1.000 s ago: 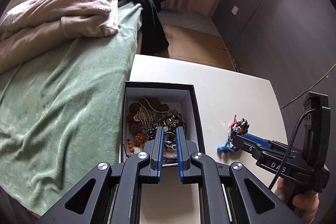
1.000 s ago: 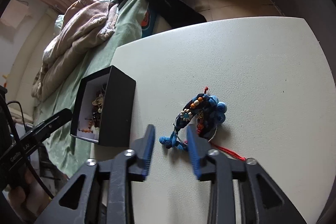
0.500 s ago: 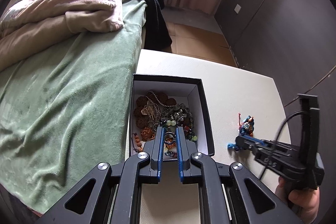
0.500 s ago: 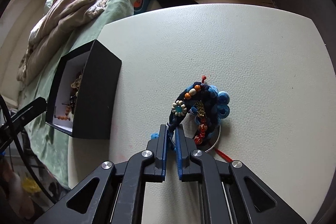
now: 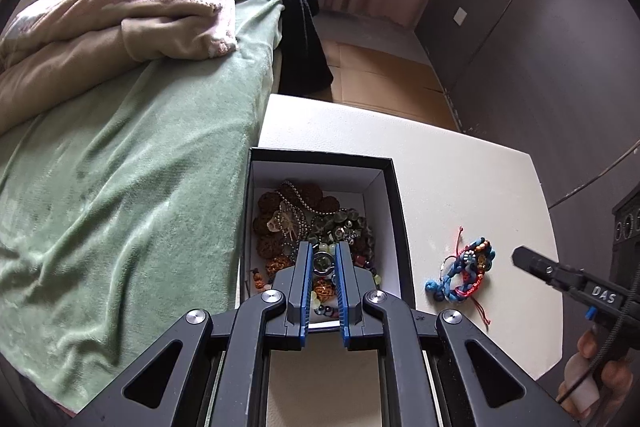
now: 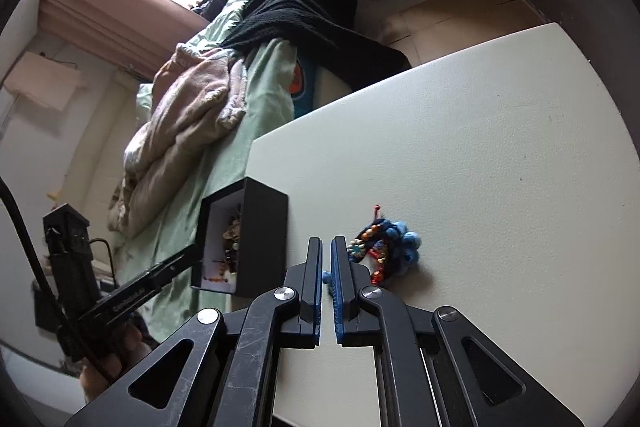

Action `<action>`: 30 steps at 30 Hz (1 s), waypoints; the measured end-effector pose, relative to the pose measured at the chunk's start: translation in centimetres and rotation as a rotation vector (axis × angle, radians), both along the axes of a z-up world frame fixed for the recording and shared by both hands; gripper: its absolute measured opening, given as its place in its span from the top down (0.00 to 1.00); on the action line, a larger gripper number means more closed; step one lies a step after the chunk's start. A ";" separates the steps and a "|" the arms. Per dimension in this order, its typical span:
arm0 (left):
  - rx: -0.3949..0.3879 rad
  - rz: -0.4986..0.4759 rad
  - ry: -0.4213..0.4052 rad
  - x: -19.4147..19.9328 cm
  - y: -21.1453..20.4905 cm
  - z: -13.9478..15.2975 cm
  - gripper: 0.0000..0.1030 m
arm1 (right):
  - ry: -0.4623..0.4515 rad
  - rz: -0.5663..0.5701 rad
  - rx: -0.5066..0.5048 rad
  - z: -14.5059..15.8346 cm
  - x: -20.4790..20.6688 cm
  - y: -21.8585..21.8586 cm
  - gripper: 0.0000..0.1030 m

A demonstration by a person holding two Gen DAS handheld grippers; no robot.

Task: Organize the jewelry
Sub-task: 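Carry the blue bracelet into the black box and open the right tool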

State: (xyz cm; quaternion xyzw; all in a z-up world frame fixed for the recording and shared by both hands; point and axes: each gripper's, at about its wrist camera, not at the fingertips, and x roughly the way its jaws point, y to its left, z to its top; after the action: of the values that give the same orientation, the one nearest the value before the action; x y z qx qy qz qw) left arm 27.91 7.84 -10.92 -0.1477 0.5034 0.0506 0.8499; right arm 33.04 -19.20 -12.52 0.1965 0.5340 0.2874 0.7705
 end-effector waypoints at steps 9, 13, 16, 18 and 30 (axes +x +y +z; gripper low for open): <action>0.003 0.000 0.002 0.5 -0.3 -0.2 0.89 | 0.016 -0.060 -0.186 -1.9 1.5 1.2 0.42; 0.002 0.001 0.006 0.6 -0.2 -0.3 0.89 | 0.018 -0.049 -0.263 -2.7 2.1 2.2 0.42; -0.002 0.000 0.007 0.6 -0.2 -0.3 0.89 | 0.081 -0.032 -0.254 -4.1 2.5 2.8 0.66; 0.000 -0.002 0.009 0.5 -0.2 -0.4 0.89 | 0.078 -0.061 -0.216 -3.5 2.6 2.1 0.80; -0.017 0.001 0.024 0.9 0.2 -1.1 0.89 | -0.020 -0.090 0.013 1.4 0.2 -0.5 0.91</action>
State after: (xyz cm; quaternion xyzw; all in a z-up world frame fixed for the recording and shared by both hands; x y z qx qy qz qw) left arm 28.84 8.00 -12.04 -0.1545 0.5140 0.0486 0.8424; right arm 33.22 -19.68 -11.11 0.2224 0.5150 0.2581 0.7866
